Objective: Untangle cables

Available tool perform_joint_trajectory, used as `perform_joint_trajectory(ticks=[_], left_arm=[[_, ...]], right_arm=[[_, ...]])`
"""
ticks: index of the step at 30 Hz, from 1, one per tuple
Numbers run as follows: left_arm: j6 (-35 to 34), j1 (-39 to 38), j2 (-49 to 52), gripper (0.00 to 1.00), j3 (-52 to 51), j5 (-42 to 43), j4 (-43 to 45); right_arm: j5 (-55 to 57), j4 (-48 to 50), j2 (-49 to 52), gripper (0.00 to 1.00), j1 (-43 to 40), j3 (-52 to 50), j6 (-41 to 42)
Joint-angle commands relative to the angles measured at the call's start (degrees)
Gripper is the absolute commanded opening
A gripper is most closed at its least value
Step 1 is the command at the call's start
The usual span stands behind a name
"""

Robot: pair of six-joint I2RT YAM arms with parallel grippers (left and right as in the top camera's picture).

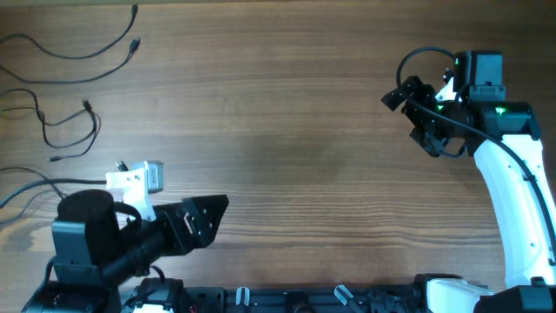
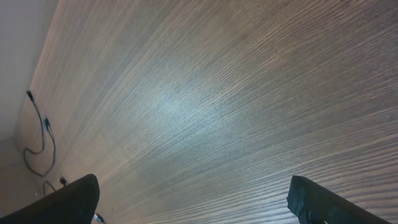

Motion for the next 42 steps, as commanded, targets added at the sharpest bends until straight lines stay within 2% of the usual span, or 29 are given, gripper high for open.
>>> perform_joint_trajectory(ticks=[1, 2, 6, 8, 11, 14, 17, 22, 26, 30, 34, 39, 42], left_arm=[[1.0, -0.3, -0.5, 1.0, 0.2, 0.5, -0.9], [3.2, -0.3, -0.5, 1.0, 0.2, -1.2, -2.0], [3.7, -0.3, -0.5, 1.0, 0.2, -3.6, -7.5], [3.7, -0.3, -0.5, 1.0, 0.2, -4.1, -7.5], [4.0, -2.0, -0.5, 1.0, 0.1, -9.4, -7.5], [15.0, -4.0, -2.3, 1.0, -0.6, -9.7, -4.3], [28.5, -4.8, -8.3, 1.0, -4.7, -9.7, 0.5], [36.1, -4.7, -20.2, 1.0, -15.0, -10.1, 9.0], [36.0, -4.6, -23.7, 1.0, -20.6, -11.4, 14.8], [36.0, -4.1, -27.0, 1.0, -30.8, -12.0, 26.8], [35.8, -1.7, -32.8, 1.0, -40.7, -12.0, 35.1], [35.5, -0.4, -35.2, 1.0, -47.9, -12.0, 43.9], [30.6, -0.3, -35.6, 1.0, -53.2, -13.3, 51.9]], right_arm=[[0.6, 0.0, -0.6, 1.0, -0.1, 0.4, 0.2], [0.6, 0.0, -0.6, 1.0, -0.1, 0.4, 0.2], [0.6, 0.0, -0.6, 1.0, -0.1, 0.4, 0.2], [0.6, 0.0, -0.6, 1.0, -0.1, 0.4, 0.2], [0.6, 0.0, -0.6, 1.0, -0.1, 0.4, 0.2], [0.6, 0.0, -0.6, 1.0, -0.1, 0.4, 0.2], [0.6, 0.0, -0.6, 1.0, -0.1, 0.4, 0.2], [0.6, 0.0, -0.6, 1.0, -0.1, 0.4, 0.2], [0.6, 0.0, -0.6, 1.0, -0.1, 0.4, 0.2], [0.6, 0.0, -0.6, 1.0, -0.1, 0.4, 0.2], [0.6, 0.0, -0.6, 1.0, -0.1, 0.4, 0.2], [0.6, 0.0, -0.6, 1.0, -0.1, 0.4, 0.2], [0.6, 0.0, -0.6, 1.0, -0.1, 0.4, 0.2]])
